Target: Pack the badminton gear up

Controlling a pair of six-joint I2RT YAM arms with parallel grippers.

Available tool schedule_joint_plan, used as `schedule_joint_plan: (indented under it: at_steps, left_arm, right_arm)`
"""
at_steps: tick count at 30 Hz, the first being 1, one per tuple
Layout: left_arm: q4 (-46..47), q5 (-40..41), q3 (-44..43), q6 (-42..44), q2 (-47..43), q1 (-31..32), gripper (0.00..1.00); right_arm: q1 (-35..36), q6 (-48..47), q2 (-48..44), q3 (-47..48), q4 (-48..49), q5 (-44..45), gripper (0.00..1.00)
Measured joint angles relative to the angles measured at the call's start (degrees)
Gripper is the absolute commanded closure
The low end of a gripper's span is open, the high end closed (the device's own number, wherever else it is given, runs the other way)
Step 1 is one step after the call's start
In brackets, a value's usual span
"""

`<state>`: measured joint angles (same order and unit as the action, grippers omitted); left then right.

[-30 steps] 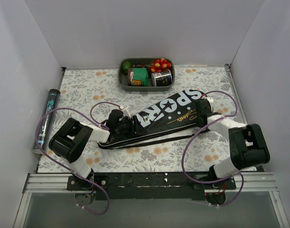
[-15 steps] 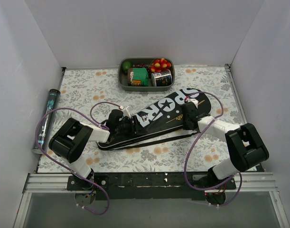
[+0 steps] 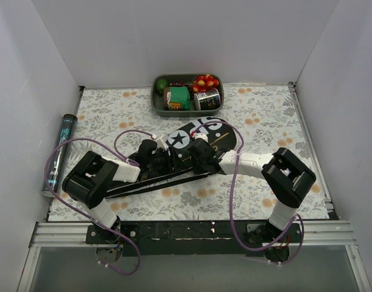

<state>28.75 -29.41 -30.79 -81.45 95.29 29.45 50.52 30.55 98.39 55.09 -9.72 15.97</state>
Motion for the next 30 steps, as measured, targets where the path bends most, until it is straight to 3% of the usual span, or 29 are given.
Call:
schedule_joint_plan:
  at_steps: [12,21,25,30]
  left_arm:
    - [-8.8,1.4,-0.6,0.8,-5.3,0.4,0.49]
    - [-35.1,11.4,-13.7,5.8,-19.7,0.7,0.3]
    - [-44.7,17.5,-19.9,9.2,-22.1,0.7,0.28]
    - [-52.1,21.0,-18.6,11.6,-23.5,0.7,0.26]
  right_arm:
    - [4.2,5.8,-0.3,-1.1,2.8,-4.3,0.99]
    - [2.1,6.7,-7.4,-8.5,1.7,-4.2,0.99]
    - [1.0,6.3,-8.8,-9.4,0.6,-3.7,0.99]
    - [-3.1,5.1,-14.2,-14.3,0.8,-4.5,0.99]
